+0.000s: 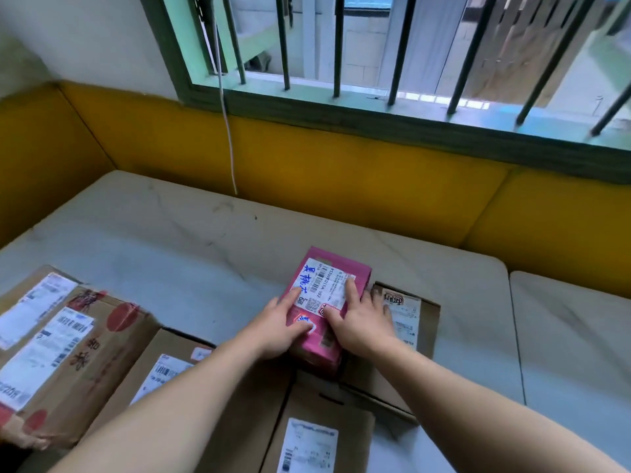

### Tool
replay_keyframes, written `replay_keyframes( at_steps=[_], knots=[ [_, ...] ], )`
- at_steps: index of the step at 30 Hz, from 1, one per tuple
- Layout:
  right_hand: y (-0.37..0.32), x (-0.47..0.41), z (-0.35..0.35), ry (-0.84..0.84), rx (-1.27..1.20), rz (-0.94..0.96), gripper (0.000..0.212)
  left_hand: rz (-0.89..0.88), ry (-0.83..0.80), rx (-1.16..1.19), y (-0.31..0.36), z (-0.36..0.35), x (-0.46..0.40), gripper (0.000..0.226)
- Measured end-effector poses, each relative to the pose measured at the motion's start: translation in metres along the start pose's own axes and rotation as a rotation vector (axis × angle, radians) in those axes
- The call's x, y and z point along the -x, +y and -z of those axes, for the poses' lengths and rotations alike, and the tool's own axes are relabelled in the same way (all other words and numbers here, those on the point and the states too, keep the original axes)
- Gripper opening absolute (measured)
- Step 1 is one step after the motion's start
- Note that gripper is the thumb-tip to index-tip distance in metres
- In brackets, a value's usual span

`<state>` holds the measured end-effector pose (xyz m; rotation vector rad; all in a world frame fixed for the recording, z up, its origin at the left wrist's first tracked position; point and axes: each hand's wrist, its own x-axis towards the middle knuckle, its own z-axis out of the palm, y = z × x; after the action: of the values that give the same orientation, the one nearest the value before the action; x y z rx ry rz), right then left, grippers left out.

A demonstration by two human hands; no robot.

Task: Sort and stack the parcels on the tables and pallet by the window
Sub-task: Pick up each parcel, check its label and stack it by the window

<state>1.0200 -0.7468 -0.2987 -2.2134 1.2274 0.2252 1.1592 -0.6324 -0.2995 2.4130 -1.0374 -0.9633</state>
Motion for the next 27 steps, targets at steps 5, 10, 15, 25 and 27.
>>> replay_keyframes(
  at_steps=[5, 10, 15, 25, 27],
  knots=[
    [-0.016, 0.004, -0.005, 0.109, -0.214, 0.014, 0.082, -0.14, 0.064, 0.11, -0.009, 0.011, 0.001, 0.071],
    [-0.057, 0.03, 0.002, 0.329, -0.5, 0.062, 0.076, -0.367, 0.131, 0.086, -0.011, 0.045, 0.018, 0.073],
    [-0.084, 0.068, 0.008, 0.557, -0.593, 0.085, 0.071, -0.564, 0.163, -0.026, -0.01, 0.088, 0.049, 0.072],
    [-0.064, 0.18, 0.036, 0.81, -0.567, -0.07, 0.075, -0.903, 0.02, 0.025, 0.048, 0.088, 0.12, 0.076],
    [-0.043, 0.212, 0.048, 0.85, -0.55, -0.11, 0.075, -0.973, -0.029, 0.025, 0.074, 0.072, 0.142, 0.076]
  ],
)
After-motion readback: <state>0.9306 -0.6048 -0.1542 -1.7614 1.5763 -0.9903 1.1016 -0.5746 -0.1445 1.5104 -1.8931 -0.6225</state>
